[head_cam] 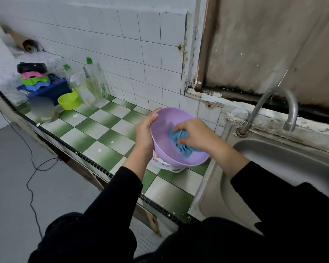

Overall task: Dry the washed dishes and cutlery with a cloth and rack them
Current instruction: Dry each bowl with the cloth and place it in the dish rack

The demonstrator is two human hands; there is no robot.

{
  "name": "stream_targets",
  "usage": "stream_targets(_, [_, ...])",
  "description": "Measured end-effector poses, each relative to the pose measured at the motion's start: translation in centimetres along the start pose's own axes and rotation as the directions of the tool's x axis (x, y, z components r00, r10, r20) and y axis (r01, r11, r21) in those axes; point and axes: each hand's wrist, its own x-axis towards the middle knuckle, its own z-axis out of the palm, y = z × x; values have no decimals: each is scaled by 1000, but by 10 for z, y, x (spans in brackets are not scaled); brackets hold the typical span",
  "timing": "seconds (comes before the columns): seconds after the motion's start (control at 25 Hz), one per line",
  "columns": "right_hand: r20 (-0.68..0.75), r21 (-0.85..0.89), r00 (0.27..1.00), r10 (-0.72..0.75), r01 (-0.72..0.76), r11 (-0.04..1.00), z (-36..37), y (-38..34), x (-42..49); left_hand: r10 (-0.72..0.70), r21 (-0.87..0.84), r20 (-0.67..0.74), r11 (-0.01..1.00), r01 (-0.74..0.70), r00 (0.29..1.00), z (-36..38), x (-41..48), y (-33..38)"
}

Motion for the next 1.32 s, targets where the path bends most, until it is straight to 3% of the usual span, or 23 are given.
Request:
stream_targets(0.08, [-252, 244, 955, 158, -95, 965, 10, -16, 2, 2, 14, 4, 1000, -2, 1000, 6, -5, 0])
stream_targets(0.12, [-240, 402, 957, 165, -57, 914, 15, -25, 1, 25, 23, -9, 999, -24, 1000, 8, -7, 2])
stream_targets(0.2, [-62, 607, 998, 11, 29, 794, 17, -40, -11, 50, 23, -65, 999, -49, 997, 5, -7, 10])
stream_targets(0.28, [160, 451, 972, -170, 81, 889, 2, -38, -24, 31, -1, -89, 999, -32, 996, -3, -7, 19])
stream_targets(0.36, [305, 47, 938, -165, 158, 986, -14, -21, -21, 45, 20, -39, 999, -44, 998, -8, -12, 22])
stream_targets(0.4, [271, -90, 957, -101, 130, 988, -18, -15, -18, 56, 42, -7, 998, -56, 998, -7, -16, 21])
stream_targets(0.44, [163, -117, 986, -40, 60, 991, -20, -13, -16, 65, 59, 14, 996, -65, 998, -3, -20, 19])
stream_targets(0.52, [-123, 83, 992, 40, -30, 996, -11, -23, -13, 82, 78, 35, 993, -85, 996, 7, -27, 16])
stream_targets(0.56, [-170, 239, 985, 38, 4, 971, -5, -32, -15, 92, 74, 32, 993, -94, 995, 9, -28, 16])
stream_targets(0.64, [-40, 434, 997, -72, 82, 897, 0, -47, -24, 96, 35, -10, 995, -96, 995, 5, -28, 19])
stream_targets(0.68, [76, 428, 986, -151, 105, 898, -4, -51, -31, 78, 13, -40, 997, -78, 996, 0, -26, 21])
stream_targets(0.76, [297, 214, 931, -210, 149, 965, -18, -43, -36, 37, -9, -68, 999, -38, 997, -10, -24, 25])
stream_targets(0.8, [323, 51, 931, -169, 162, 986, -24, -34, -32, 39, 4, -66, 999, -39, 997, -12, -26, 25])
stream_targets(0.88, [157, -131, 987, -38, 60, 990, -30, -24, -26, 82, 43, -49, 996, -80, 995, -3, -35, 24])
stream_targets(0.96, [-119, 15, 992, 45, -43, 999, -22, -29, -23, 135, 77, -34, 988, -132, 990, 10, -44, 22])
stream_targets(1.0, [-175, 160, 983, 59, -31, 987, -16, -37, -23, 161, 100, -27, 982, -158, 987, 14, -46, 22])
stream_targets(1.08, [-84, 392, 996, -6, 39, 919, -8, -52, -31, 168, 136, -22, 977, -163, 986, 13, -44, 27])
stream_targets(1.12, [12, 416, 996, -87, 75, 906, -8, -59, -37, 132, 114, -31, 985, -128, 991, 9, -40, 32])
stream_targets(1.24, [268, 184, 936, -228, 183, 966, -24, -54, -45, 3, -9, -17, 1000, -3, 1000, -4, -32, 43])
stream_targets(1.32, [253, -21, 955, -153, 164, 986, -34, -45, -40, 18, 1, 5, 1000, -18, 1000, -4, -34, 41])
